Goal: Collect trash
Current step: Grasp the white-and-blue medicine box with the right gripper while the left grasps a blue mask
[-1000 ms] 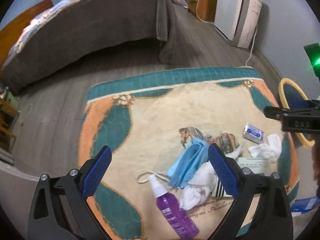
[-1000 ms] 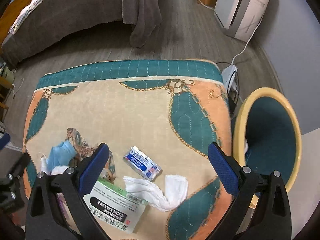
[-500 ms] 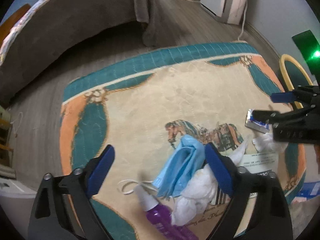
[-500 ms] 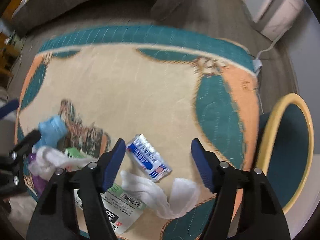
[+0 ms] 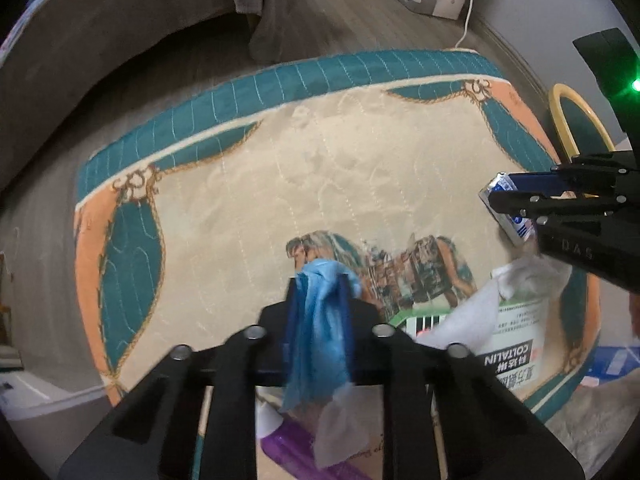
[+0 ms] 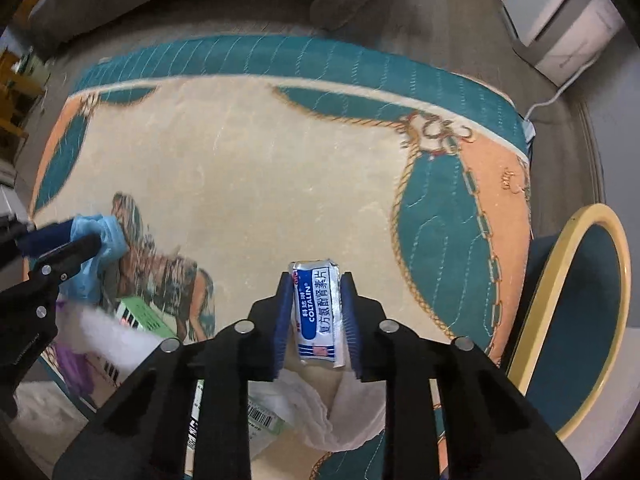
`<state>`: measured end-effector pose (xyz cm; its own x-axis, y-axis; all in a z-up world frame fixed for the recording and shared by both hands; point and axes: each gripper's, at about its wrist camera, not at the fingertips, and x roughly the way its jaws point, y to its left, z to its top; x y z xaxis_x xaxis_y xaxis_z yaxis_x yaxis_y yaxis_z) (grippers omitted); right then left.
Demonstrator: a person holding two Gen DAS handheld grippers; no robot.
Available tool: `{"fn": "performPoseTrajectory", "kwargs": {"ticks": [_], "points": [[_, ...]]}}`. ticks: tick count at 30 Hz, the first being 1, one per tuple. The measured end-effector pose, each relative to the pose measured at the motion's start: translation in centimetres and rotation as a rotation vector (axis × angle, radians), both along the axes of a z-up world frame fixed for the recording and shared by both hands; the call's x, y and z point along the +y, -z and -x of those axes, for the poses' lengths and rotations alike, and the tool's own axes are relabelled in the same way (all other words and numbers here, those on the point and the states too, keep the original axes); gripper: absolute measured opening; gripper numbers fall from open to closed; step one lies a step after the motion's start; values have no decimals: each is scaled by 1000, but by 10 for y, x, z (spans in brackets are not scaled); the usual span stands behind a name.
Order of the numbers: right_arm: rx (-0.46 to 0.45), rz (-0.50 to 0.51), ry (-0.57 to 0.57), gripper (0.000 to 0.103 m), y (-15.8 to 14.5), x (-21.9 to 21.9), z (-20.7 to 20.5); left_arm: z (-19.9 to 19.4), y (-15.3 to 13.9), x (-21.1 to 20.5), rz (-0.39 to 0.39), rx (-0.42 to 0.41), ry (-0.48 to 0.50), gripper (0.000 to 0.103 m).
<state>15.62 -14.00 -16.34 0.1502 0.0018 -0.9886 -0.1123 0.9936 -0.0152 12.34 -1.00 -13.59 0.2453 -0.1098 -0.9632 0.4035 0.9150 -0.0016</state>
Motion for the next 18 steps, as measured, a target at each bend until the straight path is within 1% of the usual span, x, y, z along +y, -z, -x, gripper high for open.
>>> {"fn": "performPoseTrajectory", "kwargs": {"ticks": [1, 4, 8, 12, 14, 18], "points": [[-7, -1, 10, 22, -2, -5, -2, 0, -2, 0, 2, -10, 1, 10], [-37, -13, 41, 22, -10, -14, -3, 0, -18, 2, -3, -81, -8, 9], [-121, -35, 110, 22, -34, -30, -8, 3, -53, 5, 8, -240, -28, 8], [-203, -42, 152, 22, -58, -44, -15, 3, -83, 7, 54, -348, -50, 8], [-235, -44, 166, 22, -68, -48, -12, 4, -96, 6, 81, -389, -50, 8], [-265, -53, 175, 22, -84, -43, 5, 12, -118, -3, 134, -425, -57, 8]]}}
